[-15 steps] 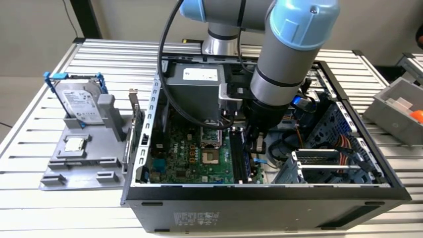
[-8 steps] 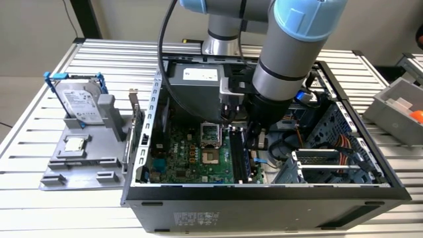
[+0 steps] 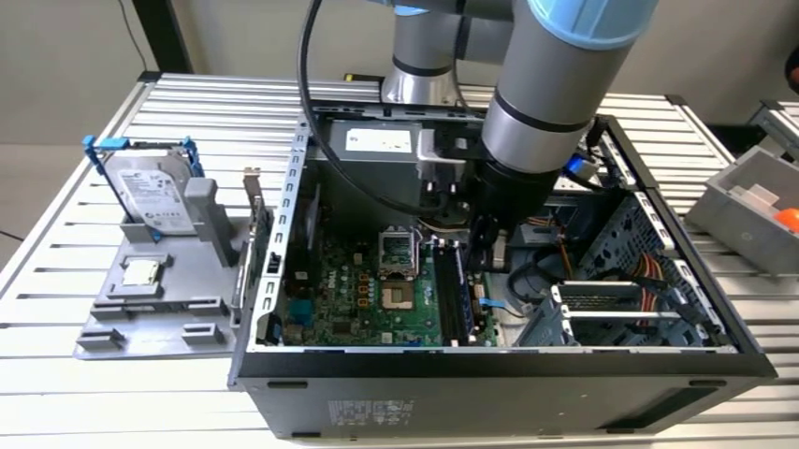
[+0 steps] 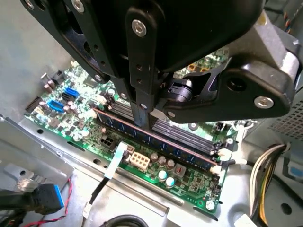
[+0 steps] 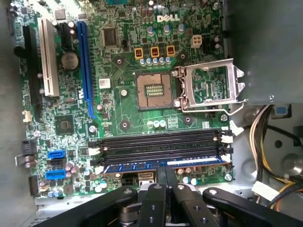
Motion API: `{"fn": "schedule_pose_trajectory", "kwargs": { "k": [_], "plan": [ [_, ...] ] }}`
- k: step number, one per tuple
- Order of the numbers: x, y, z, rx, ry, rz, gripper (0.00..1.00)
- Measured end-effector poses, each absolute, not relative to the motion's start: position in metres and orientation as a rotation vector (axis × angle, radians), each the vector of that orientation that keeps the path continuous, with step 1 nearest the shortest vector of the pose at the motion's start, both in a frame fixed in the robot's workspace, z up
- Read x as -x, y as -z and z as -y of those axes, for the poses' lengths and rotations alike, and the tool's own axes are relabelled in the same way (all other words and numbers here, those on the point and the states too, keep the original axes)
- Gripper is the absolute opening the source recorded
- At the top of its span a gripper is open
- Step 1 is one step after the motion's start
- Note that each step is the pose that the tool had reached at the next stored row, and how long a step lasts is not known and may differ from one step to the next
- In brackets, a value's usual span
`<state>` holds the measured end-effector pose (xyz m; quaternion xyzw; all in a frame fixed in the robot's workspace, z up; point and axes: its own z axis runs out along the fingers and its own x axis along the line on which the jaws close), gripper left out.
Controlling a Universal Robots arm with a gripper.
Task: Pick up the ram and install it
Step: 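Press down the ram until it locks into place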
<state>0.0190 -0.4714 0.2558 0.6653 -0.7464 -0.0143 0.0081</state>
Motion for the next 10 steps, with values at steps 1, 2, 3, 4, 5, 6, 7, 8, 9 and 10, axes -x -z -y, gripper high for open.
{"fn": "schedule_pose_trajectory", "kwargs": {
  "k": [1, 2, 3, 4, 5, 6, 7, 8, 9, 10],
  "plan": [
    [-0.019, -0.2582, 0.4714, -2.079, 0.044, 2.333, 0.0],
    [-0.019, -0.2601, 0.4714, -2.079, 0.044, 2.332, 0.0],
    [-0.019, -0.2612, 0.4714, -2.079, 0.044, 2.332, 0.0],
    [-0.019, -0.262, 0.4714, -2.08, 0.045, 2.332, 0.0],
    [-0.019, -0.2628, 0.4714, -2.081, 0.045, 2.331, 0.0],
    [-0.019, -0.2634, 0.4714, -2.084, 0.044, 2.329, 0.0],
    [-0.019, -0.2637, 0.4714, -2.09, 0.045, 2.323, 0.0],
    [-0.019, -0.2638, 0.4713, -2.098, 0.045, 2.316, 0.0],
    [-0.019, -0.2642, 0.4714, -2.107, 0.044, 2.308, 0.0],
    [-0.019, -0.2651, 0.4714, -2.114, 0.044, 2.3, 0.0]
  ]
}}
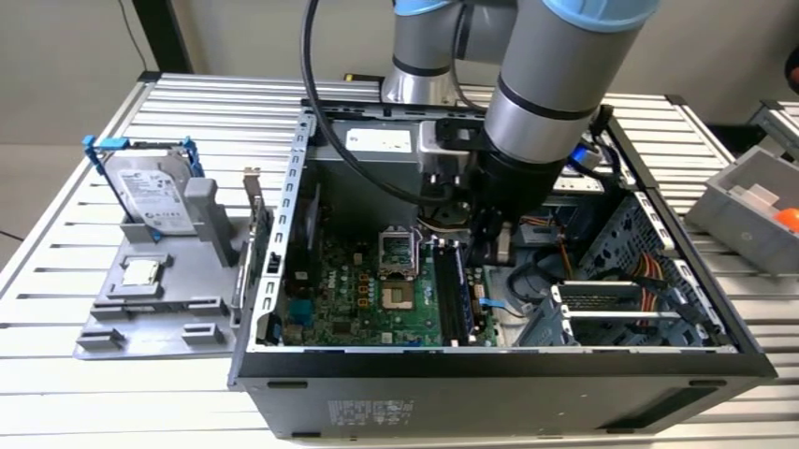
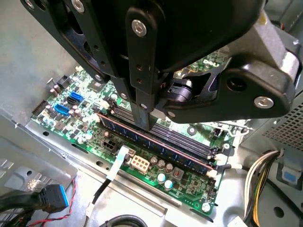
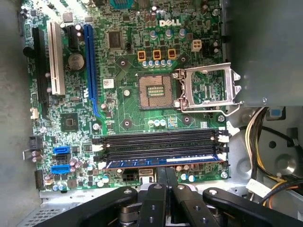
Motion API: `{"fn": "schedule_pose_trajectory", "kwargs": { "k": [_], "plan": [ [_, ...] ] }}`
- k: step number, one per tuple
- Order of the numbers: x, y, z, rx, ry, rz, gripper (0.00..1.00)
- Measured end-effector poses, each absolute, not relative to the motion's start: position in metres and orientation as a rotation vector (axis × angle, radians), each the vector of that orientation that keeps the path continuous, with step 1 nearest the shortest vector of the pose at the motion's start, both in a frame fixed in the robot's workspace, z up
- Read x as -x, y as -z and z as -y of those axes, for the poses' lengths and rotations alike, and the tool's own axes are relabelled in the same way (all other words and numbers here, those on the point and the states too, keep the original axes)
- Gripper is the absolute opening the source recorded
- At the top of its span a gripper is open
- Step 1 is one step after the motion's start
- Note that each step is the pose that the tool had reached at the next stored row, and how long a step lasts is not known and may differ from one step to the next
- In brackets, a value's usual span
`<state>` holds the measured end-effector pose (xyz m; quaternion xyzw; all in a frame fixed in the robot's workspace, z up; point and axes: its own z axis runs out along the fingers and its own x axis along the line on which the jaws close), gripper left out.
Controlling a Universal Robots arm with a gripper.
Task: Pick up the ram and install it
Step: 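Press down the ram until it locks into place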
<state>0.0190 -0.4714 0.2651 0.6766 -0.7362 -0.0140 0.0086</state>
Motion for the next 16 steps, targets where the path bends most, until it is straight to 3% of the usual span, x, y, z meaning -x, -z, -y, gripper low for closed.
{"fn": "schedule_pose_trajectory", "kwargs": {
  "k": [16],
  "plan": [
    [-0.019, -0.279, 0.471, -2.142, 0.04, 2.27, 0.0]
  ]
}}
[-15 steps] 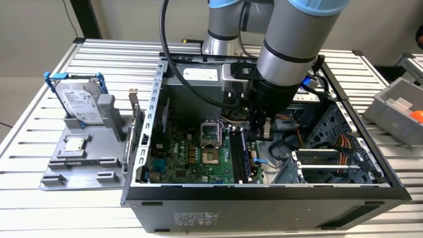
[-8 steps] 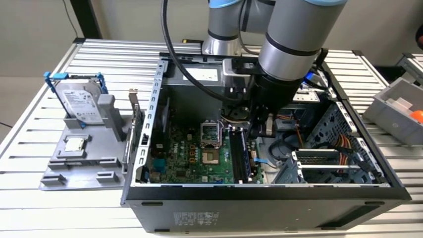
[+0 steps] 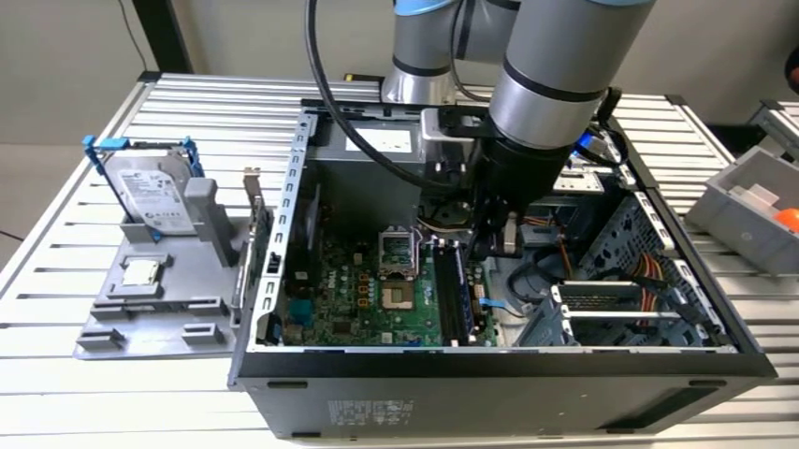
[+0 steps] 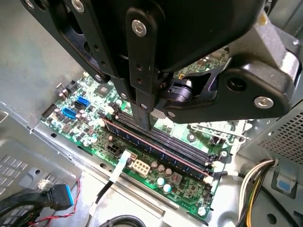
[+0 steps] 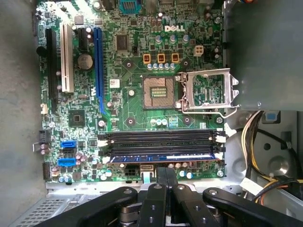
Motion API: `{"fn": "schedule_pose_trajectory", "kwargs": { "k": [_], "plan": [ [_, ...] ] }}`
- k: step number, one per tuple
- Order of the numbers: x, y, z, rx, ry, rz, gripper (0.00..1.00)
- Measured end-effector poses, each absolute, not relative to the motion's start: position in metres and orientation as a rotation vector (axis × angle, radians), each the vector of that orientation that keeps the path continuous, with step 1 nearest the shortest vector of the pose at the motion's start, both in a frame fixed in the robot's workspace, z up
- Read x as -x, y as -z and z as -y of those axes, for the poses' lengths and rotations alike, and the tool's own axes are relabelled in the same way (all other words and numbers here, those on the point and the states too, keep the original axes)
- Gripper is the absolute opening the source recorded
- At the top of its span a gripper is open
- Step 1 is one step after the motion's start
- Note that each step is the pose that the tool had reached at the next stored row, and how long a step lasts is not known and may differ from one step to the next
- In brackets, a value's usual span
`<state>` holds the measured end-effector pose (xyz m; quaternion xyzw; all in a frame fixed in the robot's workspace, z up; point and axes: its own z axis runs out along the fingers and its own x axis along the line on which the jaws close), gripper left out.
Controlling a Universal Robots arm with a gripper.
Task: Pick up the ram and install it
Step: 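Press down the ram until it locks into place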
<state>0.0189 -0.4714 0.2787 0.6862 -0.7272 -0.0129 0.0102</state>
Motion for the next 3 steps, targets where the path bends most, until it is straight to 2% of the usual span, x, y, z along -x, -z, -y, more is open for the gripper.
{"fn": "schedule_pose_trajectory", "kwargs": {
  "k": [3],
  "plan": [
    [-0.0189, -0.2787, 0.4714, -2.142, 0.04, 2.27, 0.0]
  ]
}}
